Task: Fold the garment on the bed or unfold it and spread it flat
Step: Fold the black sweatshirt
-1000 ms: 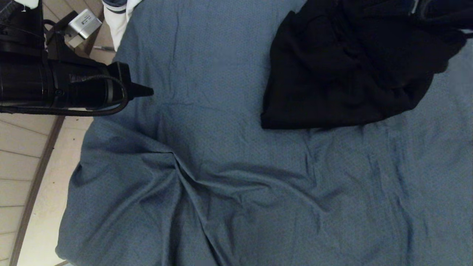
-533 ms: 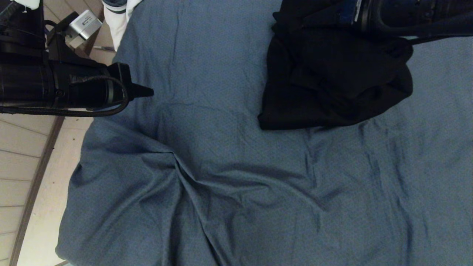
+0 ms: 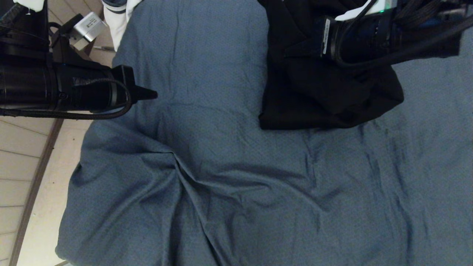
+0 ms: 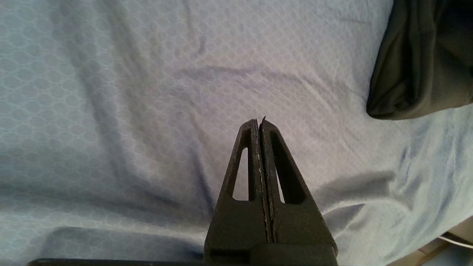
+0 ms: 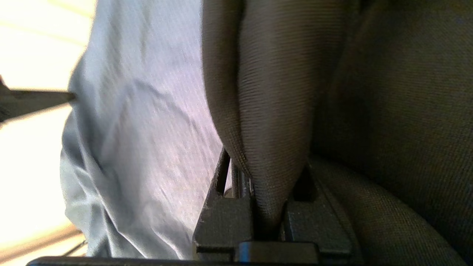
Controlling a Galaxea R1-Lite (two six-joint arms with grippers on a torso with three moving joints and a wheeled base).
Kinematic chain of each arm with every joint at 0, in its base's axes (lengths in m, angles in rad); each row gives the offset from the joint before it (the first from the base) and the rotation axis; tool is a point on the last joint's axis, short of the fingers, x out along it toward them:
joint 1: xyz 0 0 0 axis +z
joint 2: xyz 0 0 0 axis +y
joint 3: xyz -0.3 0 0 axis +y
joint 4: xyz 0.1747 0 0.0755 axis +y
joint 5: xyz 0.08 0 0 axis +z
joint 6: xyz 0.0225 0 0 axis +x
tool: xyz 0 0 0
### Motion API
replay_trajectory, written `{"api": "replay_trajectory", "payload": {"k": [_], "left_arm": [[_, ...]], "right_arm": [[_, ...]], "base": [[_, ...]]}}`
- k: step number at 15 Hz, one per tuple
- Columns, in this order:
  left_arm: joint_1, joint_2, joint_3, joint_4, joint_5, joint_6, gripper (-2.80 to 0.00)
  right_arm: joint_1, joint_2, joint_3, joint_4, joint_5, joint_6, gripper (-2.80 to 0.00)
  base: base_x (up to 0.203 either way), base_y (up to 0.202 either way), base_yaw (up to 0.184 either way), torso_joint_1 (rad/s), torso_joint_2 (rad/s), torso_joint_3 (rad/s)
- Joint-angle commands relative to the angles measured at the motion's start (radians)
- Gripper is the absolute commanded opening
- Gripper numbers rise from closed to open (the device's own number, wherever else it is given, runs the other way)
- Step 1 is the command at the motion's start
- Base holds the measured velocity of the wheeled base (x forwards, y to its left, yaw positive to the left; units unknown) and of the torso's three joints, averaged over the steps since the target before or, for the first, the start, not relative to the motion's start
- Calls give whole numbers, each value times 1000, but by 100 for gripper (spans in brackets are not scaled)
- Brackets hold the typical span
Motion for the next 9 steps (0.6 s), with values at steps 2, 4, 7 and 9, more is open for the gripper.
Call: {"api": "replay_trajectory", "payload": {"k": [2,4,7,9], "left_arm": [[-2,5,1,2,-3,-2,-280],[-7,10,8,0,-3,-2,-280],[-12,11,10,0,-3,-2,-280],[-14,12,11,0,-3,-2,-280]], "right_arm": [[5,59,17,5,1,-3,-280],[16,76,19,5,0,-3,-280],[19,72,6,3,-40,-13,0],[19,59,2,3,-42,-32,0]], "base": [[0,0,0,0,0,0],[0,0,0,0,0,0],[0,0,0,0,0,0],[0,0,0,0,0,0]]}}
